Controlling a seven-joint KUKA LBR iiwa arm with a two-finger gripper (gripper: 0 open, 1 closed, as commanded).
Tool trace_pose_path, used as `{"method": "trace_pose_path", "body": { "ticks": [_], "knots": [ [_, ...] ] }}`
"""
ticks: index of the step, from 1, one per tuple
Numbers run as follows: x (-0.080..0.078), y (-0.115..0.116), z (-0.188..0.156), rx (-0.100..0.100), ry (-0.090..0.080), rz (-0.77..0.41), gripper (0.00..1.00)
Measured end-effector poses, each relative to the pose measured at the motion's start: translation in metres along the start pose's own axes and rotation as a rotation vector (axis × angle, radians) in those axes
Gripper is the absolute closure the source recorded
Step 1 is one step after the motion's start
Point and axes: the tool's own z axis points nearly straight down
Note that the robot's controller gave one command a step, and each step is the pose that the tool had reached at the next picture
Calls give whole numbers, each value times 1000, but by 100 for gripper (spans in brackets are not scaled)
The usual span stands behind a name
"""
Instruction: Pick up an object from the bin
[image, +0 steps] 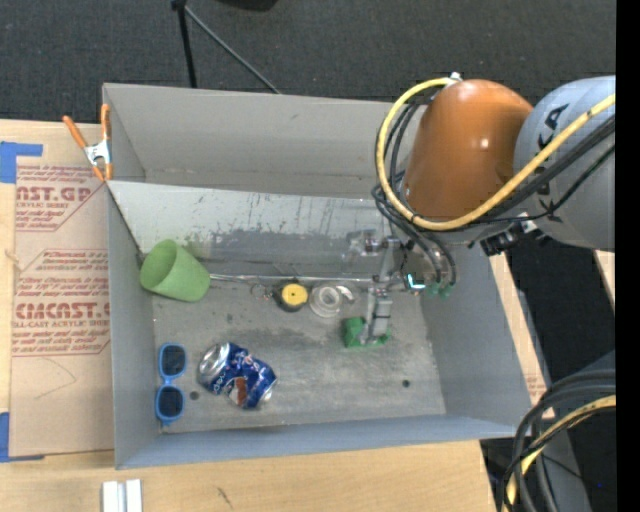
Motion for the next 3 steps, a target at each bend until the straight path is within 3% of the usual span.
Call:
{"method": "trace_pose_path", "body": {
  "ticks": [1, 2, 3],
  "knots": [
    [-16, -46, 136, 0, -1, 26, 0],
    [22, -79, 162, 1, -3, -338, 0],
    [21, -78, 161, 0, -6, -338, 100]
  ]
}}
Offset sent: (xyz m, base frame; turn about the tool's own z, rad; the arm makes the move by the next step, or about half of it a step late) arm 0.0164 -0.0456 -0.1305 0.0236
